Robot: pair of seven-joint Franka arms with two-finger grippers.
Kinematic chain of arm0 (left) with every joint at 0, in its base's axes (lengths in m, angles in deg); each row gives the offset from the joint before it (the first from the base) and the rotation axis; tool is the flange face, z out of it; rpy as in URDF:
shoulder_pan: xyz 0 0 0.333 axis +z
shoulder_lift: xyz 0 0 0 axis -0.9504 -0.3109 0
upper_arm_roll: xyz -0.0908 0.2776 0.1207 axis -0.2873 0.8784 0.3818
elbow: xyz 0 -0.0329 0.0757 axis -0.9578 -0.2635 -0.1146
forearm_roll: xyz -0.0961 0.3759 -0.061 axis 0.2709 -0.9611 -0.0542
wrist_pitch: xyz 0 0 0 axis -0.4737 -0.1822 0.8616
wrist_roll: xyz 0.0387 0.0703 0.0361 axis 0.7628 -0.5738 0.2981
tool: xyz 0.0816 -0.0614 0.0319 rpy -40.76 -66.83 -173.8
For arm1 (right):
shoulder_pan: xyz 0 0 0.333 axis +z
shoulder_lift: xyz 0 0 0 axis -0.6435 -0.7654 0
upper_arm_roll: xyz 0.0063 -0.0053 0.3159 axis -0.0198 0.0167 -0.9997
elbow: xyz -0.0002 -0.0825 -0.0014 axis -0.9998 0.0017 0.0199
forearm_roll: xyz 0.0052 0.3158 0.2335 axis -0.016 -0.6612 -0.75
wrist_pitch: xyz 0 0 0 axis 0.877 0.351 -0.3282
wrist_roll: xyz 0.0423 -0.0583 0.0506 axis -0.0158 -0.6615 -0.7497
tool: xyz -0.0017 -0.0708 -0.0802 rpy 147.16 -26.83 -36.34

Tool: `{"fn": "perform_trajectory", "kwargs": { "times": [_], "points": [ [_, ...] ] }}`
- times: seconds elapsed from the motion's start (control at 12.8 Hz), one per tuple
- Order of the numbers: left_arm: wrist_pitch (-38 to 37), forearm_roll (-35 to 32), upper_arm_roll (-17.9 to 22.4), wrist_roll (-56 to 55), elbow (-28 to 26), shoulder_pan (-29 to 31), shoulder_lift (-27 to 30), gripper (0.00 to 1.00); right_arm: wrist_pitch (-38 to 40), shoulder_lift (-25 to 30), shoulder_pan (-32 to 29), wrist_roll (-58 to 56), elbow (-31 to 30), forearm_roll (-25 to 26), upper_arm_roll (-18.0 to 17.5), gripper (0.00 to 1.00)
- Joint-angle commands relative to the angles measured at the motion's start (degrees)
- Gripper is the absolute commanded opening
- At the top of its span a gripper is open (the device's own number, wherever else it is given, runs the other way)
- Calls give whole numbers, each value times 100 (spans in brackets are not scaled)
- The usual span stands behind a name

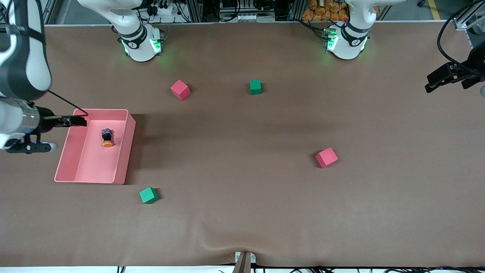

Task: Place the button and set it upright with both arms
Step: 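Lower the right gripper onto the yellow button inside the pink tray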

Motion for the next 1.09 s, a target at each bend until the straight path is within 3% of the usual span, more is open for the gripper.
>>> {"fn": "perform_trajectory", "kwargs": {
  "times": [0.0,0.23,0.55,1.01],
  "points": [
    [-50,-24,-58,129,-44,25,58,100,-694,167,-392,-402,-847,-27,-59,100],
    [-50,-24,-76,129,-53,16,49,100,-1642,194,-437,-412,-1725,-27,-59,100],
    [-50,-24,-67,129,-53,7,49,100,-2767,54,-437,-412,-2395,-36,-59,100],
    [-50,2,-76,120,-44,-19,-12,100,-3393,-561,-516,-526,-2502,-80,-67,100]
  ]
}}
